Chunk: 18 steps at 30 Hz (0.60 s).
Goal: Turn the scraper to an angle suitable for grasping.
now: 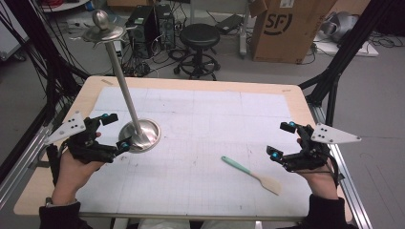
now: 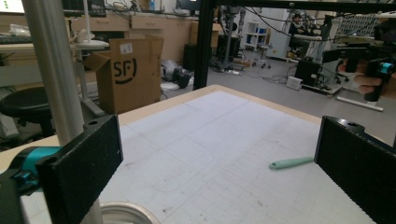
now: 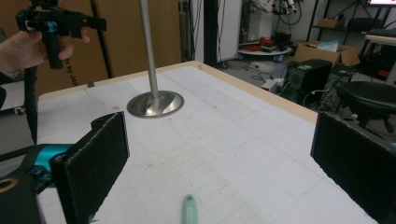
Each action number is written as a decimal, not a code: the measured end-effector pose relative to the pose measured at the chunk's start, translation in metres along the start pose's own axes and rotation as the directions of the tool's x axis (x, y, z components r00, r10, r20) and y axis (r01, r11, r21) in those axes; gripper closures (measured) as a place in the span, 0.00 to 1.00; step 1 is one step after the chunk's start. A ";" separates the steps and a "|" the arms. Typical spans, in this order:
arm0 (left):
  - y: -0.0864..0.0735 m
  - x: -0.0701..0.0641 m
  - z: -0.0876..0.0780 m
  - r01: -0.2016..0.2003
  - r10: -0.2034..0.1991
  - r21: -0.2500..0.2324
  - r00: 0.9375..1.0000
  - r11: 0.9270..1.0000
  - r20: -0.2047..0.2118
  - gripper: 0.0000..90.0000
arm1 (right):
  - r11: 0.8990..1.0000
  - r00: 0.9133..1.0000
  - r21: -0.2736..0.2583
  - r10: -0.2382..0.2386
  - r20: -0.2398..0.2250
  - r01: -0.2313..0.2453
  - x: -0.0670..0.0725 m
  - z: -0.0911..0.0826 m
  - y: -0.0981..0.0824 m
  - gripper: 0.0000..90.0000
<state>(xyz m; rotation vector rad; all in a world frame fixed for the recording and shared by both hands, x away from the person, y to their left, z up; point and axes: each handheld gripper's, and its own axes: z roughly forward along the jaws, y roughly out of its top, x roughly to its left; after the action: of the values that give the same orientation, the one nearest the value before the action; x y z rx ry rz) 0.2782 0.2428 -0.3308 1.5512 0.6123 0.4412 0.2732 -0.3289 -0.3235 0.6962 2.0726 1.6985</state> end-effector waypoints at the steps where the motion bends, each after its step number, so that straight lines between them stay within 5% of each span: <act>1: -0.001 -0.001 0.001 0.000 0.000 0.001 1.000 1.000 -0.003 0.02 | 1.000 1.000 0.000 0.008 -0.001 -0.008 -0.001 0.000 0.000 0.04; 10: -0.003 0.000 0.001 0.000 0.000 0.007 1.000 1.000 -0.017 0.02 | 0.999 1.000 0.036 0.013 -0.008 -0.012 -0.008 0.008 -0.009 0.08; 15: -0.002 0.001 0.000 0.001 -0.001 0.003 1.000 1.000 -0.018 0.02 | 0.995 0.999 0.089 0.038 -0.024 -0.036 -0.007 0.016 -0.020 0.35; 18: 0.000 0.001 0.001 0.003 -0.003 -0.006 1.000 1.000 -0.008 0.02 | 0.985 1.000 0.173 0.007 0.019 -0.010 -0.005 0.023 -0.031 0.55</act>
<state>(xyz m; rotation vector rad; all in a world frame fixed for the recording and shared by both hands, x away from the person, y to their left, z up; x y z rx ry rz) 0.2796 0.2432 -0.3308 1.5435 0.6192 0.4469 0.2858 -0.3178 -0.3587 0.7708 2.2265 1.5225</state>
